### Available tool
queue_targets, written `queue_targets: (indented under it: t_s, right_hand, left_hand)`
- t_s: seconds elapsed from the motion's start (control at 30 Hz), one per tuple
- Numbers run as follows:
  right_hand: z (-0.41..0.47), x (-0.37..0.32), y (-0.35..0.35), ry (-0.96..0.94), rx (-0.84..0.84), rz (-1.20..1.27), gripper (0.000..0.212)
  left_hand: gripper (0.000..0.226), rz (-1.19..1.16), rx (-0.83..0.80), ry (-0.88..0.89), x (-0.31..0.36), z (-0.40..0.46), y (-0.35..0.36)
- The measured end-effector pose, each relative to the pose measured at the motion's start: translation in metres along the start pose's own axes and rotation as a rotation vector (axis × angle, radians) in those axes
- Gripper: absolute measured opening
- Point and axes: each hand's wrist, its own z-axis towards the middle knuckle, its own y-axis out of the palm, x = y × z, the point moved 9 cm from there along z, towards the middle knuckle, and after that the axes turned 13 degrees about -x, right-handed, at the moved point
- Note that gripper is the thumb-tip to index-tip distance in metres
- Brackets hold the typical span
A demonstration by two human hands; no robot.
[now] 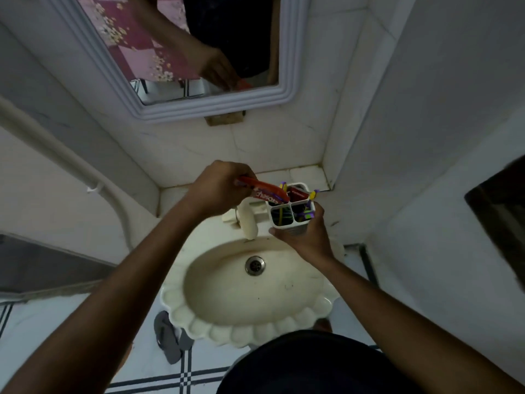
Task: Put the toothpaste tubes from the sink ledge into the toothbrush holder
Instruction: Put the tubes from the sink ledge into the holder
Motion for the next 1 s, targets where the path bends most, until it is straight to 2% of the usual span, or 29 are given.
queue_targets:
  t_s: [0.17,0.33,0.5,0.83,1.0]
  right_hand:
    - [0.003,-0.002,0.002,-0.001,0.012,-0.025,0.137]
    - [0.008,-0.002,0.003,-0.008,0.026,-0.045,0.142]
    - [0.007,-0.004,0.002,-0.015,0.036,-0.065,0.141]
    - [0.004,-0.005,0.008,-0.004,0.073,-0.031,0.139]
    - [0.003,-0.009,0.011,-0.015,0.111,-0.002,0.134]
  left_hand:
    - [0.021,0.087,-0.038,0.0,0.005,0.008,0.026]
    - [0.018,0.236,0.006,0.045,0.018,0.015,0.038]
    - [0.018,0.27,-0.044,0.07,0.028,0.029,0.06]
    - [0.019,0.399,-0.094,0.007,0.021,0.052,0.07]
    - [0.021,0.486,-0.101,0.037,0.025,0.059,0.066]
